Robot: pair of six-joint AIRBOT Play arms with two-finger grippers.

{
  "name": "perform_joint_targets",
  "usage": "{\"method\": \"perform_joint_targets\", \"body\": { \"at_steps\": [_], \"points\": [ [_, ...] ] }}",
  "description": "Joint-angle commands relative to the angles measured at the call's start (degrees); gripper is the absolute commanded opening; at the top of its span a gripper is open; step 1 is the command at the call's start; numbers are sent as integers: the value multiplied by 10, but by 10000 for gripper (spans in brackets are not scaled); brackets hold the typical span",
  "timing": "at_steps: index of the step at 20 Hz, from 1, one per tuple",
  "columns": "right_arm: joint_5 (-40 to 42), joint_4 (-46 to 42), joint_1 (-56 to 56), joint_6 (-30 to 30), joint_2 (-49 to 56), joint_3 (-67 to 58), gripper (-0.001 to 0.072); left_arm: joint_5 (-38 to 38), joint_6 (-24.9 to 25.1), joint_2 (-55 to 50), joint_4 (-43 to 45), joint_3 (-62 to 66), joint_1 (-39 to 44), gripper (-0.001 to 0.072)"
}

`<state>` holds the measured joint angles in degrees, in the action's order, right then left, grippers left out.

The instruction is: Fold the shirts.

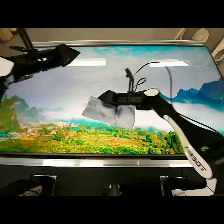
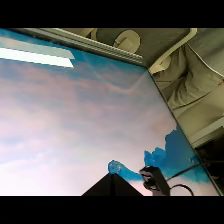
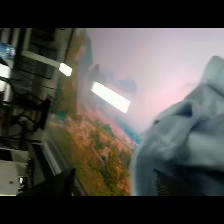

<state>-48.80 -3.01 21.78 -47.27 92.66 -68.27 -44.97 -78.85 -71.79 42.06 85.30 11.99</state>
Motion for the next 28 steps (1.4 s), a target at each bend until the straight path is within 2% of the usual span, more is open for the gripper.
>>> {"method": "perform_joint_targets", "body": {
  "at_steps": [1,3,5,7,10,11,13,17,18,19,21,24,25,26,27,28],
  "points": [
    [2,179,17,106,68,-4,574,-74,0,56,90,0,-17,23],
    [-57,146,-41,107,53,-8,573,-110,0,59,129,0,-17,23],
    [-113,56,-116,91,19,-8,572,-118,0,59,162,-2,-17,23],
    [-137,-126,-194,16,-26,-8,571,-116,0,59,176,-2,-17,23],
    [-211,-500,-261,-154,-67,-5,558,-116,0,58,175,-2,-16,23],
    [-244,-561,-260,-160,-64,1,561,-116,-2,57,175,-2,-15,23],
    [-246,-559,-251,-159,-47,29,564,-116,-3,53,175,-2,-16,23],
    [-163,-486,-202,-160,-5,55,550,-116,-22,52,175,-2,-14,23],
    [-135,-479,-188,-160,4,55,541,-116,-24,52,175,-2,-12,23],
    [-105,-462,-176,-160,13,55,493,-117,-24,52,173,-2,-11,23],
    [-68,-396,-163,-159,24,55,485,-116,-27,52,172,-2,-8,23],
    [-65,-320,-158,-131,36,55,450,-115,-27,52,173,-2,0,23],
    [-67,-311,-158,-125,37,55,312,-114,-27,52,173,-2,1,24],
    [-67,-306,-158,-122,37,54,139,-113,-27,52,173,-2,2,23],
    [-76,-296,-162,-102,37,48,21,-114,-27,52,173,-2,2,23],
    [-96,-285,-170,-68,36,33,23,-114,-27,52,173,-2,2,23]
  ]
}}
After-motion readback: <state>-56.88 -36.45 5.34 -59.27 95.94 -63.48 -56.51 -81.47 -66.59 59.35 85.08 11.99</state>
